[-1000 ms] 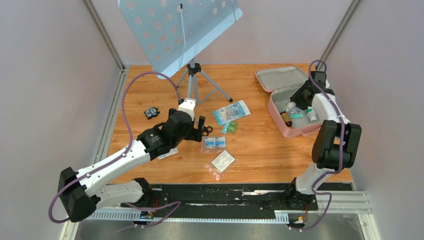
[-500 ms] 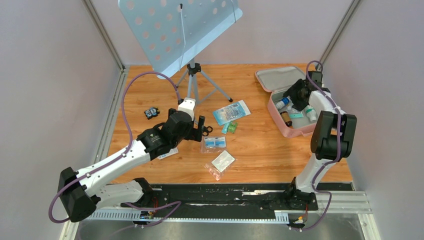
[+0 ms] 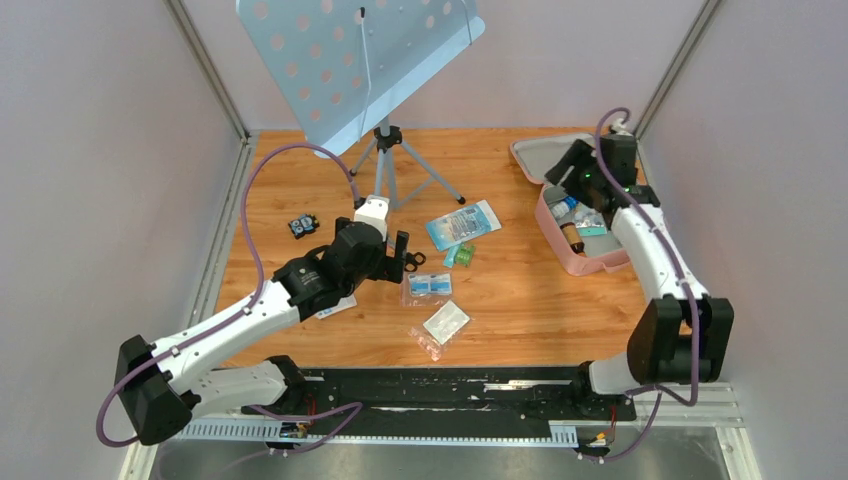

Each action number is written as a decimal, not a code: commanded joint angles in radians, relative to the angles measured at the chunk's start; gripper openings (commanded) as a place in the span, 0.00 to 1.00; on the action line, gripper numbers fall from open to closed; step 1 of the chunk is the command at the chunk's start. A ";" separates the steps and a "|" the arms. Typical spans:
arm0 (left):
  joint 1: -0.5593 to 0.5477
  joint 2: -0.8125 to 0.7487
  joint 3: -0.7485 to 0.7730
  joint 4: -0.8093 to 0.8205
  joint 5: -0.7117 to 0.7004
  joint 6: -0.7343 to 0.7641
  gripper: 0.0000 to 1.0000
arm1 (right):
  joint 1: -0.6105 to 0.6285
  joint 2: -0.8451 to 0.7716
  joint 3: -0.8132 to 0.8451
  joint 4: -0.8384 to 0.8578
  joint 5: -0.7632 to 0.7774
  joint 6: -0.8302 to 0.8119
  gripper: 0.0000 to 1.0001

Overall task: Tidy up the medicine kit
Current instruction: Place the medical item at the medicine box, then pick up the medical item at the center of the board, then place the medical item at the medicine box.

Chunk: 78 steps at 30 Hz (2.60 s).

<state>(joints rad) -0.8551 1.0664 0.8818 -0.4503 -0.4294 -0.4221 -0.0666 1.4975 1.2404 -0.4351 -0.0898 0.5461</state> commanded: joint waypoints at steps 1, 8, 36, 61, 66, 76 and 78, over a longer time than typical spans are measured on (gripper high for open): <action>0.000 -0.040 0.001 0.007 -0.033 -0.034 1.00 | 0.226 -0.086 -0.098 0.033 0.039 -0.102 0.64; 0.000 -0.060 -0.010 -0.005 -0.033 -0.045 1.00 | 0.478 0.029 -0.160 0.026 0.088 0.047 0.66; -0.001 -0.062 -0.018 -0.010 -0.046 -0.045 1.00 | 0.685 0.471 0.108 -0.158 0.353 0.040 0.46; -0.001 -0.070 -0.026 0.001 -0.033 -0.038 1.00 | 0.087 0.038 0.106 -0.154 0.442 -0.169 0.34; -0.001 -0.064 -0.019 -0.001 -0.041 -0.029 1.00 | -0.085 0.148 0.168 -0.107 0.391 -0.138 0.34; -0.001 -0.039 -0.004 -0.010 -0.063 -0.024 1.00 | -0.188 0.393 0.359 -0.074 0.302 -0.092 0.35; -0.001 -0.034 0.000 -0.010 -0.063 -0.024 1.00 | -0.194 0.437 0.394 -0.071 0.277 -0.085 0.36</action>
<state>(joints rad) -0.8551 1.0237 0.8619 -0.4824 -0.4652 -0.4469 -0.2508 1.8732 1.5394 -0.5621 0.2512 0.4252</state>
